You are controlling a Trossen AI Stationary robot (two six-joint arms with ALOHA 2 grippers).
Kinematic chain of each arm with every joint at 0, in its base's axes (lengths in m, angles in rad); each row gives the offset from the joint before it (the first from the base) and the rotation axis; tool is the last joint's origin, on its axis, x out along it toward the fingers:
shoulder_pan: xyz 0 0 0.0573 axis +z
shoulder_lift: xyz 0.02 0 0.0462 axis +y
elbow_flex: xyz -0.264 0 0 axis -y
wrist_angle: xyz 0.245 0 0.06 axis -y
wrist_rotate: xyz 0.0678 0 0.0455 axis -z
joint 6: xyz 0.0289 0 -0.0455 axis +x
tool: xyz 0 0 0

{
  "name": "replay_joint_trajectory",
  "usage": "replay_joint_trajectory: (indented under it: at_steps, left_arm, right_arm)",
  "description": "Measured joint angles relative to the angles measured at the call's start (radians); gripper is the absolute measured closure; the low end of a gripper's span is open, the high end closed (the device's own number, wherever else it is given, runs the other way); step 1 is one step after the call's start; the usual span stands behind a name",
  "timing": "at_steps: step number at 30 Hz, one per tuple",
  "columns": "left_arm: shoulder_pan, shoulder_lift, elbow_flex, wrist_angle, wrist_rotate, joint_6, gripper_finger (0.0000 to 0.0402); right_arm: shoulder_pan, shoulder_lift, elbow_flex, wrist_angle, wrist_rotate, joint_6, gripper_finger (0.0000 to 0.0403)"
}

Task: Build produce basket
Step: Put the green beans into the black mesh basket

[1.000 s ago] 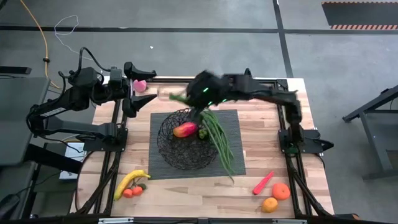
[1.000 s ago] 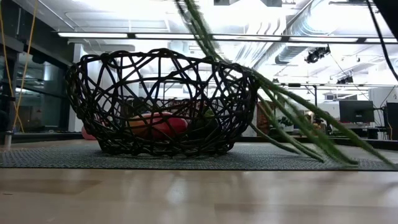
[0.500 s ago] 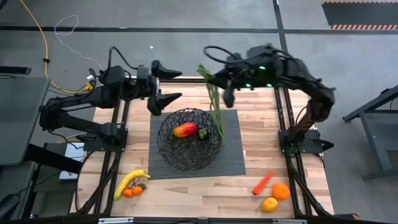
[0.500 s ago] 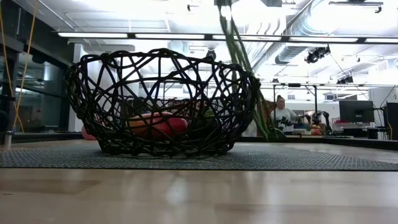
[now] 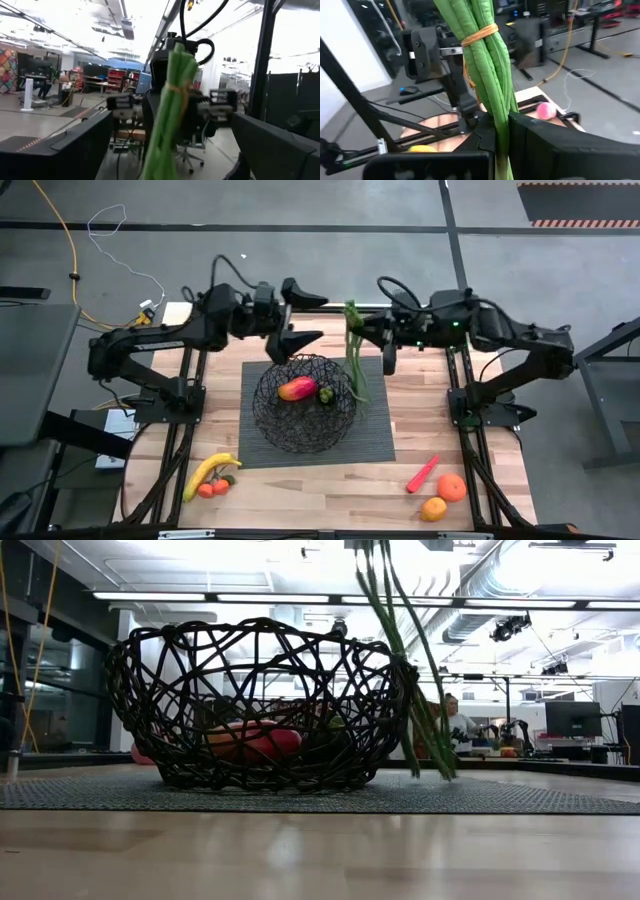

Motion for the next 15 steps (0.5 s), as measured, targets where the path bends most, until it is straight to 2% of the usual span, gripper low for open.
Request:
replay_joint_trajectory:
  at_steps: [7,11,15]
  left_arm:
    - [-0.018,0.125,0.114,-0.004,0.01,0.022,0.0012]
    - [-0.03,0.151,0.133,-0.001,0.045,0.045,0.0012]
    - [-0.035,0.166,0.133,-0.006,0.015,0.048,0.0014]
  right_arm:
    - [-0.025,0.002,-0.078,0.032,-0.024,0.035,0.0402]
    - [-0.04,0.002,-0.08,0.032,-0.024,0.053,0.0402]
    - [-0.041,0.019,-0.08,0.029,-0.051,0.06,0.0402]
